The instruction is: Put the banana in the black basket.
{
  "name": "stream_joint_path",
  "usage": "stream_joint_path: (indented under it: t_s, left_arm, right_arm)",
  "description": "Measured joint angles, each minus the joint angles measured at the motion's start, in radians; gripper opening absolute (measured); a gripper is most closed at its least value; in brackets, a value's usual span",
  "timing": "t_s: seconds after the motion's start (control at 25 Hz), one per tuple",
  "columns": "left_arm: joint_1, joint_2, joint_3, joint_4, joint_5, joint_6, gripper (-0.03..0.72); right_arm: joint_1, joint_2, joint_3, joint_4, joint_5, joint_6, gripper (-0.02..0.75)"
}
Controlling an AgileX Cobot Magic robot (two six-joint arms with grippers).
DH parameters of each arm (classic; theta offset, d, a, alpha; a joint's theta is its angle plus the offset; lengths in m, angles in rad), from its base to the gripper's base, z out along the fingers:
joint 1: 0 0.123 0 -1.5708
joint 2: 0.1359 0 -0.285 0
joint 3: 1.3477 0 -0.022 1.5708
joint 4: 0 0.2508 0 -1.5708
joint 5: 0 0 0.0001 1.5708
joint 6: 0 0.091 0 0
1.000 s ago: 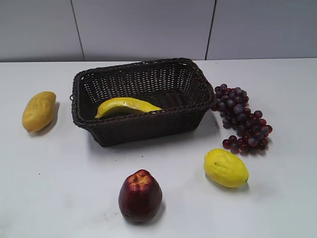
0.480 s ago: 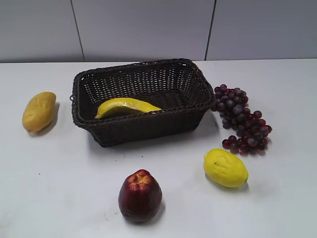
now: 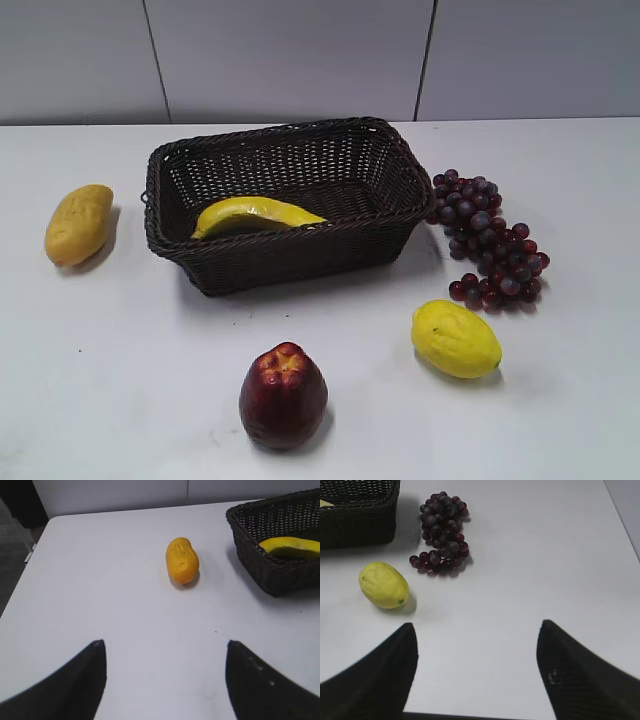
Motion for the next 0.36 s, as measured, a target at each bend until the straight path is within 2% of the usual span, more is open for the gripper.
stream_joint_path:
  t_s: [0.36]
  left_arm:
    - [-0.007,0.0,0.0,0.0,0.0,0.0,0.522]
  right_arm:
    - [0.0,0.0,0.0,0.0,0.0,0.0,0.591]
